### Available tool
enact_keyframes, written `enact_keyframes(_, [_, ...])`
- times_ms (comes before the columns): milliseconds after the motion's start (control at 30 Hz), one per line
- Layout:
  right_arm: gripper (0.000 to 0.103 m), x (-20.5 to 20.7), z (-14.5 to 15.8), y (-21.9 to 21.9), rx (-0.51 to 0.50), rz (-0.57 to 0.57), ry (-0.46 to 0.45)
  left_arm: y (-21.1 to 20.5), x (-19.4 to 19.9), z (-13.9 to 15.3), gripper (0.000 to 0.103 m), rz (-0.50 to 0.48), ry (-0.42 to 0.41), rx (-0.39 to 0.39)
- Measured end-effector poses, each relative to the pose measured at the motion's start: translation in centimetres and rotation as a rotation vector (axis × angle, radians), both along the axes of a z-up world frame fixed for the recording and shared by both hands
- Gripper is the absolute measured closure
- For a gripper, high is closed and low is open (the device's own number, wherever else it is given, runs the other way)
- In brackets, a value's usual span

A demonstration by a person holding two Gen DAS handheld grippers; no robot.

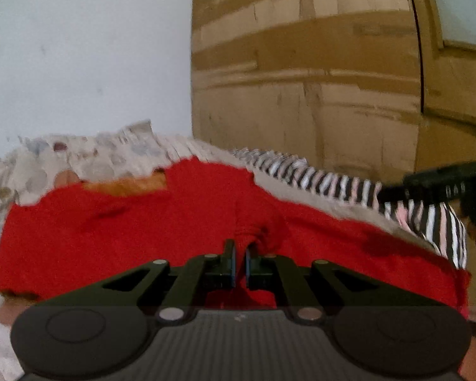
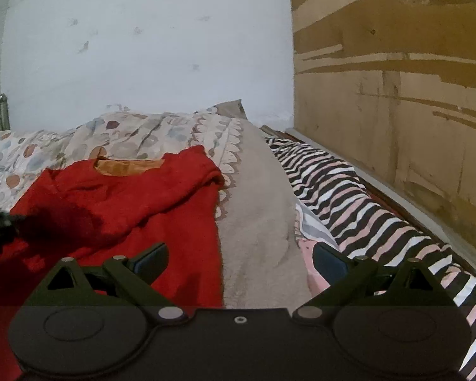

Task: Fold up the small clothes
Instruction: 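Carry the sleeve across the shirt body with the left gripper and release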

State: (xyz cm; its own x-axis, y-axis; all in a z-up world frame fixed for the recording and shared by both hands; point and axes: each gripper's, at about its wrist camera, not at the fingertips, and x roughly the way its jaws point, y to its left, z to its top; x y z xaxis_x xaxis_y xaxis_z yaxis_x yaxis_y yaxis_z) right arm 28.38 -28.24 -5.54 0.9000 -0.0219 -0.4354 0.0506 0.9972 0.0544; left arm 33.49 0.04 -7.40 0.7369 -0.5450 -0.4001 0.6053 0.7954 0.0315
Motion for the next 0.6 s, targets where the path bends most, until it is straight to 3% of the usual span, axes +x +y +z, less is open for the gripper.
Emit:
enact_keyframes(200, [0.004, -0.1, 0.8, 1.2, 0.011, 0.033, -0.013, 0.2, 0.1, -0.6, 0.090, -0.025, 0.105, 0.040])
enact_keyframes(267, [0.003, -0.1, 0.9, 1.7, 0.015, 0.050, -0.012, 0.4, -0.2, -0.5, 0.077, -0.030, 0.123, 0.049])
enact_keyframes(300, [0.002, 0.0, 1.0, 2.0, 0.019, 0.060, -0.009, 0.5, -0.5, -0.4, 0.064, -0.035, 0.134, 0.047])
enact_keyframes(333, [0.002, 0.1, 1.0, 2.3, 0.022, 0.074, -0.005, 0.7, -0.8, -0.3, 0.043, -0.034, 0.139, 0.045])
enact_keyframes(400, [0.001, 0.5, 1.0, 3.3, 0.015, 0.107, 0.008, 1.2, -1.8, 0.1, 0.024, -0.017, 0.128, 0.037])
enact_keyframes(500, [0.001, 1.0, 1.1, 5.0, -0.010, 0.153, 0.009, 2.1, -3.6, 1.0, 0.016, 0.000, 0.102, 0.027])
enact_keyframes(600, [0.001, 1.3, 1.2, 6.7, -0.029, 0.199, 0.006, 3.6, -5.0, 1.7, 0.006, 0.087, 0.083, -0.001])
